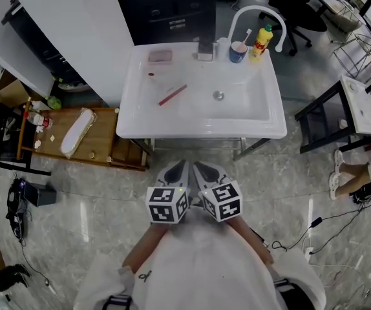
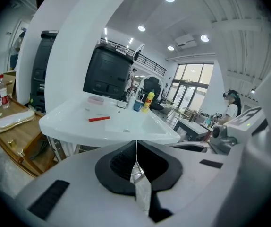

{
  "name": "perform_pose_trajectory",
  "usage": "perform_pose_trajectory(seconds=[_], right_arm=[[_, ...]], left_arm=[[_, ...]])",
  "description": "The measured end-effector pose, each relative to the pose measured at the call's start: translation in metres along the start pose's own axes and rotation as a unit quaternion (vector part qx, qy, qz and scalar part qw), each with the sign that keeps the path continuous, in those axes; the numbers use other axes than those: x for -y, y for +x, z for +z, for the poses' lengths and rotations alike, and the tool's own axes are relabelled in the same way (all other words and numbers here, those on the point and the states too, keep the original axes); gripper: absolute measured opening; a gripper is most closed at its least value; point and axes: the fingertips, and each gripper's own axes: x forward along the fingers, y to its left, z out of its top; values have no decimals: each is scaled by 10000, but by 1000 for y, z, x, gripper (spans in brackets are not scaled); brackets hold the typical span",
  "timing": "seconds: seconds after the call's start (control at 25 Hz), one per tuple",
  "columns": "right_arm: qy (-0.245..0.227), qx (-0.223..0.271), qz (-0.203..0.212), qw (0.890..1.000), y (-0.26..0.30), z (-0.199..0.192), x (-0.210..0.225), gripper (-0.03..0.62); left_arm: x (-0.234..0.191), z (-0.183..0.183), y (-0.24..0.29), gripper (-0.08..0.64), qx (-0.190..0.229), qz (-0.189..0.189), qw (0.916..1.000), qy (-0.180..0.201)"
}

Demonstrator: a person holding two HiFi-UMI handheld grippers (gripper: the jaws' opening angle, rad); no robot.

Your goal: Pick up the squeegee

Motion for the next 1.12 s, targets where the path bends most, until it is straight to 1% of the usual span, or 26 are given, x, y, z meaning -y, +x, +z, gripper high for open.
perform_pose_trajectory(seconds=[0.36, 0.68, 0.8, 1.12], right_arm=[[-33, -82, -48, 9999, 24, 13, 3, 29], [42, -132, -156, 9998, 61, 34, 19, 29], [45, -166, -152, 9997, 77, 42, 26, 29], [-6, -281, -130, 9995, 122, 67, 39, 29]], left_arm=[[-20, 11, 14, 28, -45, -1, 10000, -57], [-54, 30, 38, 28, -137, 81, 9999, -21], [-67, 39, 50, 28, -170, 111, 9998, -37], [-94, 67, 82, 28, -257, 10, 9997, -32]])
